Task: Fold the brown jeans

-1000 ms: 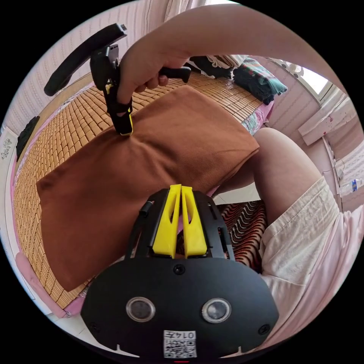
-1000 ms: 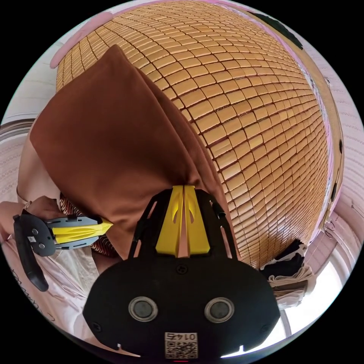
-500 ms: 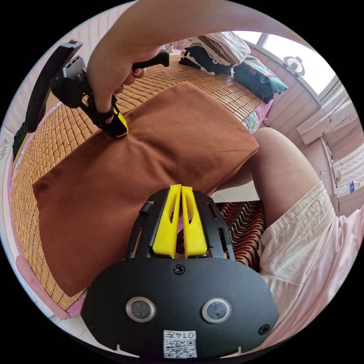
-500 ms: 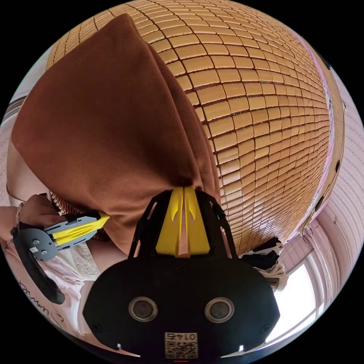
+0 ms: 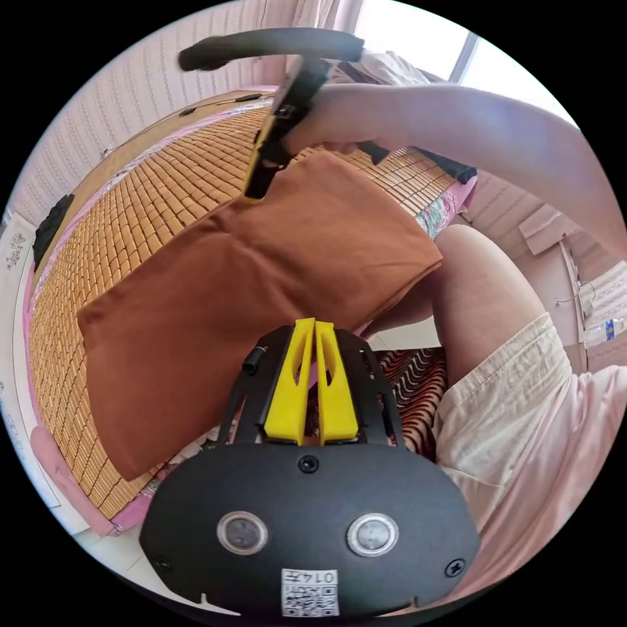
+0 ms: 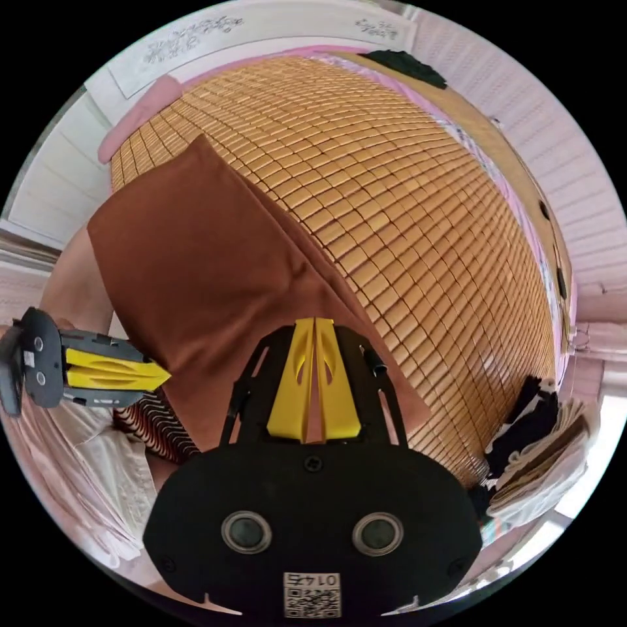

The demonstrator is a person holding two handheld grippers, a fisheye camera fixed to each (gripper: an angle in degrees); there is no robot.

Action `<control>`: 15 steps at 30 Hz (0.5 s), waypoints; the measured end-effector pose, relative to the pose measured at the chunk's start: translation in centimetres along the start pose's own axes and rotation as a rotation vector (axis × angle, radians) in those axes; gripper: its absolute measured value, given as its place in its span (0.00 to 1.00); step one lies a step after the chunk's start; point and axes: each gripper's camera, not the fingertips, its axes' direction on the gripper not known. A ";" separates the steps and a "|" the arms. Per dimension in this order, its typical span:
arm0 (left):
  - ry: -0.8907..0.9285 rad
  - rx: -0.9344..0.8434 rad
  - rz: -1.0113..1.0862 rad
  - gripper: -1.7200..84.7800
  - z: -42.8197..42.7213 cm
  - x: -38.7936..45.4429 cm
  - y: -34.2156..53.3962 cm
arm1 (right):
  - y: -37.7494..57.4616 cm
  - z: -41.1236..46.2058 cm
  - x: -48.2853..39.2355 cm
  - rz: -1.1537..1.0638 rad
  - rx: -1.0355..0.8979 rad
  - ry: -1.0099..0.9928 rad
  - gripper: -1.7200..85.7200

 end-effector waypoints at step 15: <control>0.125 0.115 0.194 0.09 -0.5 6.9 -3.7 | 28.1 -1.2 9.7 0.460 -0.033 -0.448 0.22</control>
